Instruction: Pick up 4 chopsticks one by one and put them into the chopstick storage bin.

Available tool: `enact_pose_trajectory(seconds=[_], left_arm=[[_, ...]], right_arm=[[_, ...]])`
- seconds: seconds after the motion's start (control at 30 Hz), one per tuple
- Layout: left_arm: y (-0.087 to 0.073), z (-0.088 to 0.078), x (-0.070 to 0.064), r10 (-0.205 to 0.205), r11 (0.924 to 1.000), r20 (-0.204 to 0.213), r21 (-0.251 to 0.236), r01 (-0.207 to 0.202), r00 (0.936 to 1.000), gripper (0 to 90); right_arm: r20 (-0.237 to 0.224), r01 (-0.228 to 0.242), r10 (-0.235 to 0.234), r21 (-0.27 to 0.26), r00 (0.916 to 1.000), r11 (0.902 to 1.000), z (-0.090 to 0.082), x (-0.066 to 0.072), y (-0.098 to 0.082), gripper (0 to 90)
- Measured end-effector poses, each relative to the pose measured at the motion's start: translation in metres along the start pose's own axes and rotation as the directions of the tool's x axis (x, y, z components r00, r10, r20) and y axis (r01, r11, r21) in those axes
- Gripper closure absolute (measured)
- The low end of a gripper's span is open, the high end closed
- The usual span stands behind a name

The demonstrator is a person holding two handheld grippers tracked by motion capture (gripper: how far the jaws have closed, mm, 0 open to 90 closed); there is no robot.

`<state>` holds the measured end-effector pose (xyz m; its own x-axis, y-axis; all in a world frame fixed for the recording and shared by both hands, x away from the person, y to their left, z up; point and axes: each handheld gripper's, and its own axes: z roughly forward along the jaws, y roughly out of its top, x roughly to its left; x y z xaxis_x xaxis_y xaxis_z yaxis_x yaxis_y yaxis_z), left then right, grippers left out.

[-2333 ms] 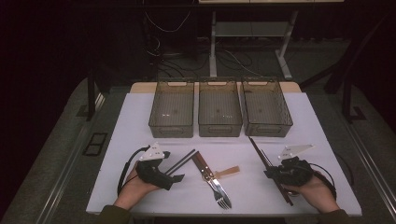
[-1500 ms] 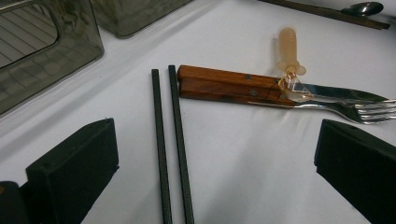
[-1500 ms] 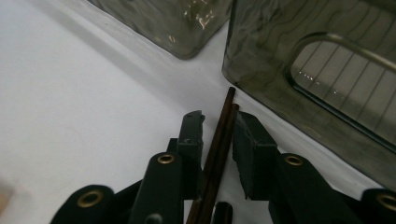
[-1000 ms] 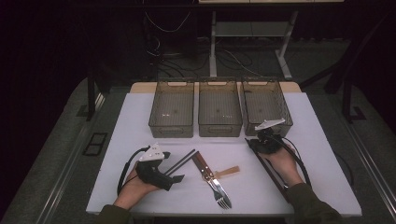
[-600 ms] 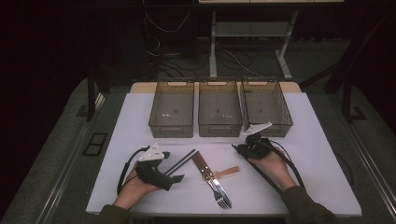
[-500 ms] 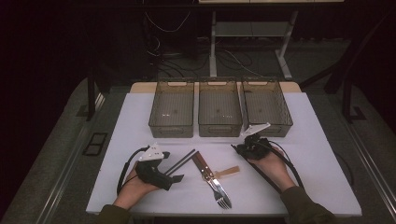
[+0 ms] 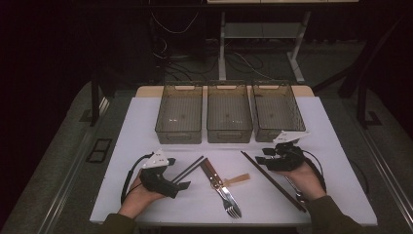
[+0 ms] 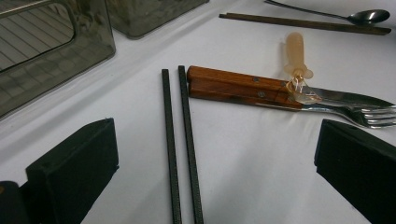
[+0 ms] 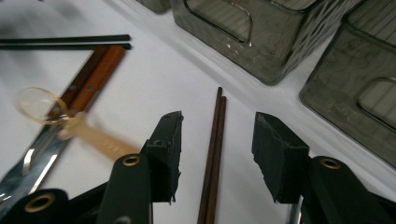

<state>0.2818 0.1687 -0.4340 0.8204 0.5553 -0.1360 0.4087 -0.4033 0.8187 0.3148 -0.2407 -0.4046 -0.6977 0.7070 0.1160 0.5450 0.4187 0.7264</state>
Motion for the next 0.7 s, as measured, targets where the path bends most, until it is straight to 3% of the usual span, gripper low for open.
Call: enact_pose_trajectory(seconds=[0.1,0.17,0.37,0.57,0.7], left_arm=[[-0.001,-0.001,-0.001,0.003,1.0000,0.005,0.003,-0.003,1.0000,0.0],[-0.002,-0.002,-0.001,0.005,1.0000,0.008,0.006,-0.005,1.0000,0.0],[-0.002,-0.003,-0.001,0.004,0.9999,0.005,0.010,-0.004,1.0000,0.0],[-0.001,-0.002,-0.002,0.008,0.9999,0.002,0.012,-0.008,1.0000,0.0],[-0.001,-0.002,-0.002,0.008,0.9999,0.003,0.013,-0.008,1.0000,0.0]], right_arm=[[0.006,0.009,-0.009,-0.023,0.9999,0.9997,-0.015,0.005,-0.010,55.8],[0.001,-0.010,0.010,0.014,0.9999,0.9998,-0.022,0.007,-0.018,58.0],[0.030,0.012,-0.014,0.071,0.9994,0.9974,-0.034,0.011,-0.044,65.5],[0.027,-0.020,0.016,0.134,0.9995,0.9908,-0.034,0.008,-0.057,71.2],[0.021,-0.007,0.004,0.162,0.9998,0.9867,-0.030,0.008,-0.056,76.1]])
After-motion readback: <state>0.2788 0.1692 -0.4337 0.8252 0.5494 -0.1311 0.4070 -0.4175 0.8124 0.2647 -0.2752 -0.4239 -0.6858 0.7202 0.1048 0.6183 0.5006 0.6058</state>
